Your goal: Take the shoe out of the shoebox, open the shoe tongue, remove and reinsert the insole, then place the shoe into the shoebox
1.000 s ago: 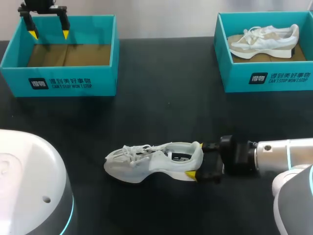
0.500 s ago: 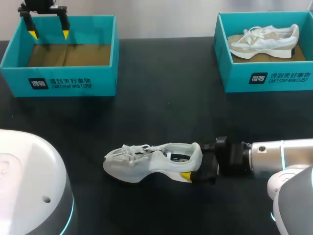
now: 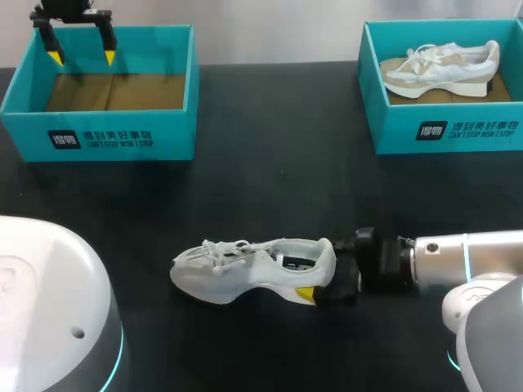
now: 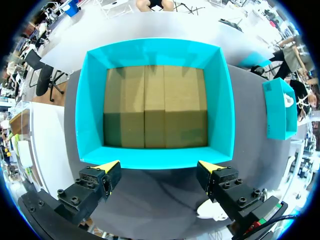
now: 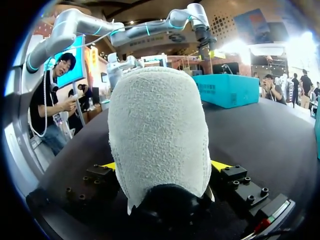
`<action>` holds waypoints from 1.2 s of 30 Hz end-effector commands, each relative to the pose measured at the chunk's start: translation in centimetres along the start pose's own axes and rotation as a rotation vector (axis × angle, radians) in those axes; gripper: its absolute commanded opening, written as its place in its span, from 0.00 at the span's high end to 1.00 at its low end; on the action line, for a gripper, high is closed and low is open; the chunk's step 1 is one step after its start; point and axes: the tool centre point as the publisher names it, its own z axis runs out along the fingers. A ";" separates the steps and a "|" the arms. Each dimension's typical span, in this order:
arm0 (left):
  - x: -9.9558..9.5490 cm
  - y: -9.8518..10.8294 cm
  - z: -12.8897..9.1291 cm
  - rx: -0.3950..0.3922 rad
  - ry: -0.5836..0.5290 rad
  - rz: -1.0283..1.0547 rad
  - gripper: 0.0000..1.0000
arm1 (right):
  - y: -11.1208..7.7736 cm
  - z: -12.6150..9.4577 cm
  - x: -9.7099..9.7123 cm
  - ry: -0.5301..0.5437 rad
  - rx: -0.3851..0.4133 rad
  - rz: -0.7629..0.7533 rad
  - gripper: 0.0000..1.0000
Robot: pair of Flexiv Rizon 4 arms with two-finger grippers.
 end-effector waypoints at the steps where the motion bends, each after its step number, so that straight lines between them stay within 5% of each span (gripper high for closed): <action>1: 0.0 0.0 0.0 0.000 0.000 -0.001 0.00 | -0.2 -0.3 -0.7 0.007 -0.013 -0.013 0.00; 26: 0.0 0.0 0.0 0.000 0.000 -0.001 0.00 | 0.0 0.2 -0.8 0.031 -0.029 -0.054 0.00; 27: 0.0 0.0 0.0 0.000 0.000 -0.001 0.00 | 0.0 0.2 -0.8 0.031 -0.029 -0.055 0.07; 28: 0.0 0.0 0.0 0.000 0.000 -0.001 0.00 | 0.0 0.2 -0.8 0.032 -0.029 -0.056 0.55; 30: 0.0 0.0 0.0 0.000 0.000 -0.001 0.00 | -0.1 0.1 -0.9 0.029 -0.027 -0.060 1.00; 36: 0.0 0.0 0.0 0.000 0.000 -0.001 0.00 | -0.1 -0.2 -1.4 0.043 -0.032 -0.088 1.00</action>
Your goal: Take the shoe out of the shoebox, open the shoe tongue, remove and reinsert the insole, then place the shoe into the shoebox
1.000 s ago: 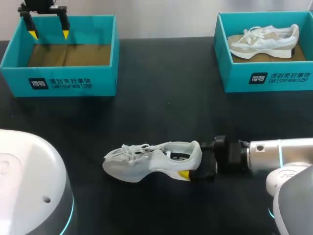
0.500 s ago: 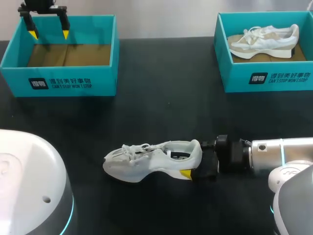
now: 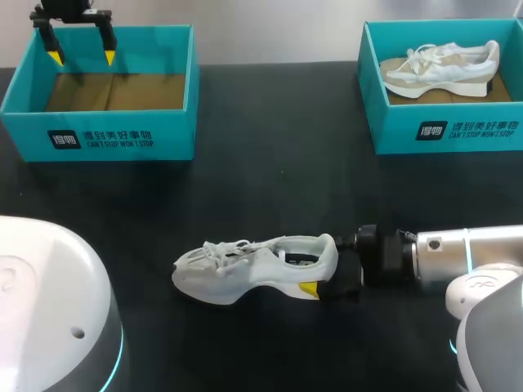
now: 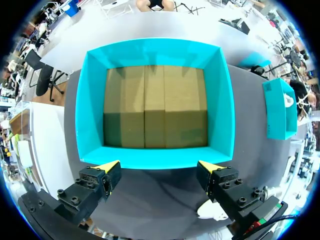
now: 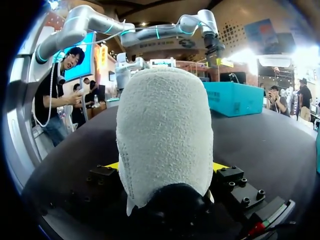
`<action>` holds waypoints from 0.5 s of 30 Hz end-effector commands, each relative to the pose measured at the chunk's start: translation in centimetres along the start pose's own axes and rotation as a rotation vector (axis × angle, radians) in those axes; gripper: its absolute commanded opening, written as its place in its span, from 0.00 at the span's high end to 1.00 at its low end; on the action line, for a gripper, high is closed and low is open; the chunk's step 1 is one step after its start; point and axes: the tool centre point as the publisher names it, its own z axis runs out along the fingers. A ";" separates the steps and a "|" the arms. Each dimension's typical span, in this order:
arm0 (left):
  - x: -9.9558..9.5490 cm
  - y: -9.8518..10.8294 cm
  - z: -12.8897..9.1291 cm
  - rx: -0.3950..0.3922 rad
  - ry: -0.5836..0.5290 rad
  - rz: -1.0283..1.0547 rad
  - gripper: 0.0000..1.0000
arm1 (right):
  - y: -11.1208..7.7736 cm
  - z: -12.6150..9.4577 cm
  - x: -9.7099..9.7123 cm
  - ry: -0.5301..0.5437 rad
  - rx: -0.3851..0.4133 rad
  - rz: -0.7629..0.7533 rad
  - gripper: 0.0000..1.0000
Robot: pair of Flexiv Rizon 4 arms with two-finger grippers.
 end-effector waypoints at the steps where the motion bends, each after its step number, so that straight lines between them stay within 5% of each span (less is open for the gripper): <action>1: 0.0 0.0 0.0 0.000 0.000 -0.001 0.00 | 0.0 -0.3 -0.6 0.019 -0.006 -0.021 1.00; 15: 0.0 0.0 0.0 0.000 0.000 -0.001 0.00 | -0.1 -0.8 -1.6 0.045 -0.002 -0.047 1.00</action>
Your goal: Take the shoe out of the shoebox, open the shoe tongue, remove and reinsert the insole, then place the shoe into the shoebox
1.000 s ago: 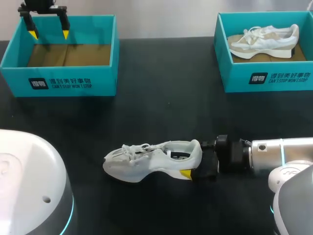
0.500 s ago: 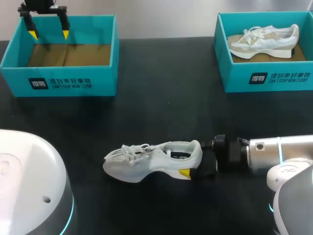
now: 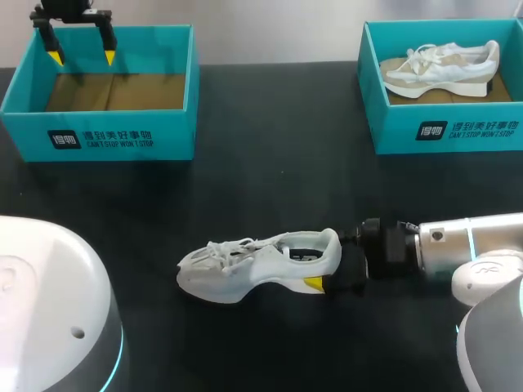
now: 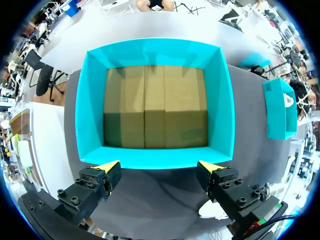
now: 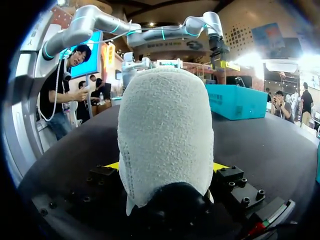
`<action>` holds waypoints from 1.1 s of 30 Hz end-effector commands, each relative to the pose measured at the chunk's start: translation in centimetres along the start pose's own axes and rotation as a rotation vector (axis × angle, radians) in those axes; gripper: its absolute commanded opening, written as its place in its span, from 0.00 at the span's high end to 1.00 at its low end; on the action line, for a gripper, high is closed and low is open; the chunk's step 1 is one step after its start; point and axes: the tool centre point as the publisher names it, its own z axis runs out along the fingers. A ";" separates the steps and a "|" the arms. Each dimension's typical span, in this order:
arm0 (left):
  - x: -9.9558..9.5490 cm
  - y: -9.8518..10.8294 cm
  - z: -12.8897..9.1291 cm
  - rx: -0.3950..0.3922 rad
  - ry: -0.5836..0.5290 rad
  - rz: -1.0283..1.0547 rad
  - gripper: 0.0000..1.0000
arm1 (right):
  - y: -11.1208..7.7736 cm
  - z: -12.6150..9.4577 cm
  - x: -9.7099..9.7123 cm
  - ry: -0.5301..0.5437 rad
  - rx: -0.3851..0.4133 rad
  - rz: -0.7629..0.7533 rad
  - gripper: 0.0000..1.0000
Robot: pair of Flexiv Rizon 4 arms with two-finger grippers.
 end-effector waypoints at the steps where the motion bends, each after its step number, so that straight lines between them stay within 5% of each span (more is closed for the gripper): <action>1: 0.0 0.0 0.0 0.000 0.000 -0.001 0.00 | 0.0 -0.4 -0.4 0.000 0.006 -0.002 1.00; 24: 0.0 0.0 0.0 0.000 0.000 -0.001 0.00 | 0.0 -0.5 -0.3 0.014 0.005 -0.001 1.00; 33: 7.7 2.4 -2.1 -0.007 -0.035 -0.010 0.00 | 0.0 -0.5 -0.3 0.014 0.005 -0.001 1.00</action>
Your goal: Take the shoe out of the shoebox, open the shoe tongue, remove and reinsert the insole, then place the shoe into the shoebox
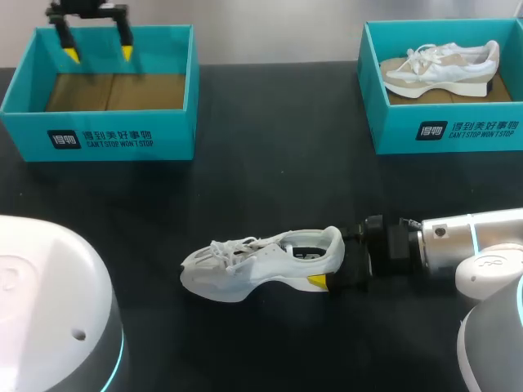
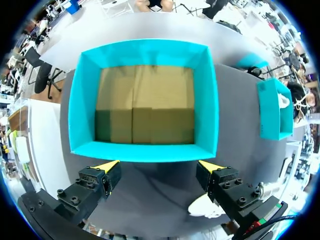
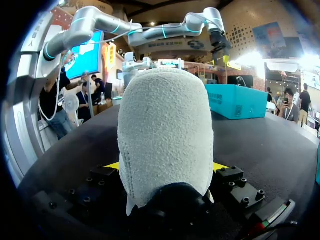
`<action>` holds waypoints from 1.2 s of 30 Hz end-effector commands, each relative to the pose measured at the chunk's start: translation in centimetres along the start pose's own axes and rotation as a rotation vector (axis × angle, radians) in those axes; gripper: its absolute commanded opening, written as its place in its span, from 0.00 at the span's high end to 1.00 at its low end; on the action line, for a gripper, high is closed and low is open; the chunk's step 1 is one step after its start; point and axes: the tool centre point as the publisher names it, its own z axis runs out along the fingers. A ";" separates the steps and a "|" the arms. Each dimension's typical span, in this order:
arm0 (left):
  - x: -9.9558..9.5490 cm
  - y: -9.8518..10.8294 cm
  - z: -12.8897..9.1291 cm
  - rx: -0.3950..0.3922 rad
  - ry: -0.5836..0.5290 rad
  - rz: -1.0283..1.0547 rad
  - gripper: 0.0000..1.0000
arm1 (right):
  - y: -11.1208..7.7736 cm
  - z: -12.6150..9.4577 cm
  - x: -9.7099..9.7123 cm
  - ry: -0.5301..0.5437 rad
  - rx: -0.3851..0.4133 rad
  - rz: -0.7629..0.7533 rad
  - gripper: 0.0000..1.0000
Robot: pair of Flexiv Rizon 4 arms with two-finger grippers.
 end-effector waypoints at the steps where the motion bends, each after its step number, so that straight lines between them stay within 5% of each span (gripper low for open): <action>1: 4.0 1.7 -0.4 -0.004 -0.061 0.001 0.00 | 0.1 -0.1 0.0 -0.001 0.004 0.000 1.00; 14: 11.9 8.2 1.6 -0.034 -0.049 0.061 0.00 | 0.1 -0.1 0.0 -0.001 0.004 0.000 1.00; 23: 14.1 11.2 2.3 -0.031 -0.013 0.108 0.00 | 0.1 -0.1 0.0 -0.001 0.004 0.000 1.00; 36: 14.1 11.2 2.3 -0.031 -0.013 0.108 0.00 | 0.1 -0.1 0.0 -0.001 0.004 0.000 1.00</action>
